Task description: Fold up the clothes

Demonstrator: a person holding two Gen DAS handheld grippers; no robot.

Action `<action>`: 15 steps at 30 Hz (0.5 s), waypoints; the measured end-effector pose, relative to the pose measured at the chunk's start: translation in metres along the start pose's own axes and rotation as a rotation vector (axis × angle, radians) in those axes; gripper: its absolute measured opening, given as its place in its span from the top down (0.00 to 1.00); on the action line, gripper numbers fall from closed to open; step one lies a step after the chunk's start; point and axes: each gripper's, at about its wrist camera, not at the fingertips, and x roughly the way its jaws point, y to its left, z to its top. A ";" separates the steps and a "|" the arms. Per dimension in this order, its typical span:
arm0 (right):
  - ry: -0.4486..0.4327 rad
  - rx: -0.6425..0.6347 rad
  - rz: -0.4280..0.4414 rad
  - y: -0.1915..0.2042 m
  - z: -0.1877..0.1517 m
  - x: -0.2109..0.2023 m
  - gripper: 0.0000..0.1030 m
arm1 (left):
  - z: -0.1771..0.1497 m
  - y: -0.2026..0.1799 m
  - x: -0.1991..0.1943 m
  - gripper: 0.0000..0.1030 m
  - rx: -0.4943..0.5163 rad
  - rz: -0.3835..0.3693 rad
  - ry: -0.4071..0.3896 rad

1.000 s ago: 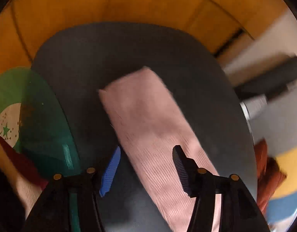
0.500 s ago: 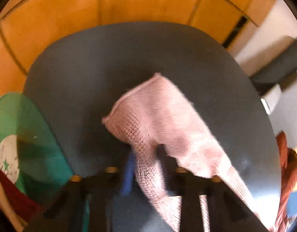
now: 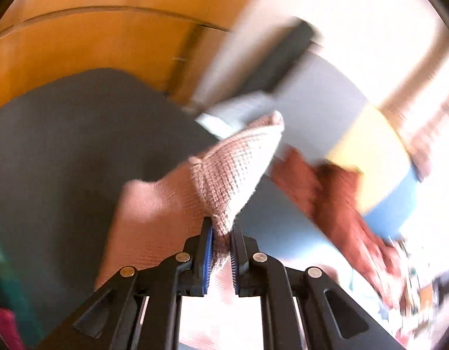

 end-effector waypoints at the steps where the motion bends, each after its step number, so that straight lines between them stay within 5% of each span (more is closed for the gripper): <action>1: 0.000 0.000 0.000 0.000 0.000 0.000 0.00 | -0.013 -0.019 0.003 0.91 0.038 -0.031 0.017; 4: -0.001 0.001 0.001 -0.002 -0.001 -0.001 0.00 | -0.052 -0.073 0.015 0.91 0.151 -0.112 0.070; 9: -0.001 0.002 0.003 -0.004 -0.002 -0.001 0.00 | -0.117 -0.108 0.042 0.90 0.292 -0.132 0.174; 10: -0.001 0.002 0.003 -0.004 -0.003 -0.001 0.00 | -0.127 -0.113 0.045 0.82 0.317 -0.123 0.185; 15: 0.002 0.002 0.003 -0.005 -0.002 0.000 0.00 | -0.182 -0.088 0.007 0.71 0.355 -0.158 0.205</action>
